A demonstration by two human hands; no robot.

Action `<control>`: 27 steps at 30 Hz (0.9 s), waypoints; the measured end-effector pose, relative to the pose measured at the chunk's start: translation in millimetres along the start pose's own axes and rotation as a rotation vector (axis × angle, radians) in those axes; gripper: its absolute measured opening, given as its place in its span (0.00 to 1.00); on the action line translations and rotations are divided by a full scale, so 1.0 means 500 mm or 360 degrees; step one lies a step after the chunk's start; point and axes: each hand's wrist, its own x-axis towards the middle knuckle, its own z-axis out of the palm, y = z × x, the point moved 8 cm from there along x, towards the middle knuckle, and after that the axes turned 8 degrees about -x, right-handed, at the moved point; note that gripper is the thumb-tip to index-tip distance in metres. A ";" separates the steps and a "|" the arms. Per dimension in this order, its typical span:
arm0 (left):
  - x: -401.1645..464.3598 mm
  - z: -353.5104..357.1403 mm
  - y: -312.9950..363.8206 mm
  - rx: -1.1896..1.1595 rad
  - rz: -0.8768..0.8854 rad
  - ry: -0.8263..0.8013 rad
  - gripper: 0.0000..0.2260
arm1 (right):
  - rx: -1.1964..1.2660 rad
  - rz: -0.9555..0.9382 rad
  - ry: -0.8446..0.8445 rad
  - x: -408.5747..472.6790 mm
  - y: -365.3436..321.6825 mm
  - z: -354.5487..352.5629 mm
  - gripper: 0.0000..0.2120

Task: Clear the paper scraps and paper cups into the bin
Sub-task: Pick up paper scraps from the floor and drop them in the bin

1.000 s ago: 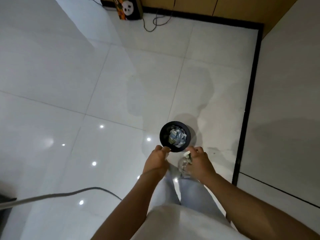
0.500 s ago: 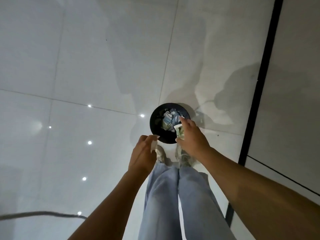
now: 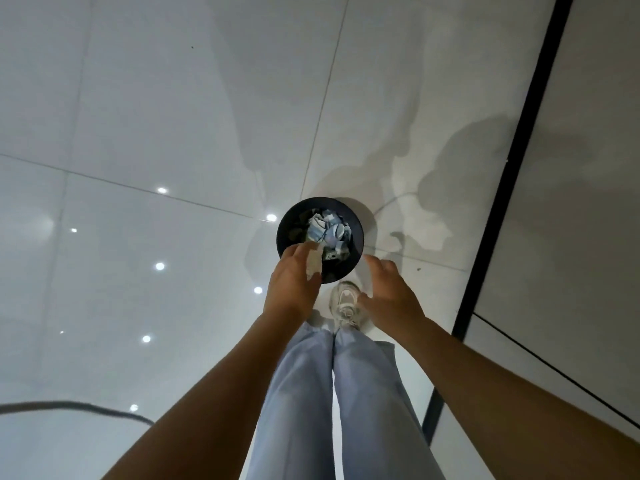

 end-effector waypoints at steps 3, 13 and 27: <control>0.020 0.024 -0.008 0.0092 -0.0100 -0.0166 0.27 | -0.0033 -0.0002 0.0013 -0.007 0.008 0.002 0.31; -0.119 -0.054 -0.054 0.0254 -0.0119 -0.0044 0.18 | -0.0248 -0.0186 0.0010 -0.070 -0.087 -0.026 0.29; -0.463 -0.207 -0.121 0.0163 -0.0408 0.0309 0.17 | -0.0990 -0.0723 -0.0171 -0.335 -0.361 0.021 0.23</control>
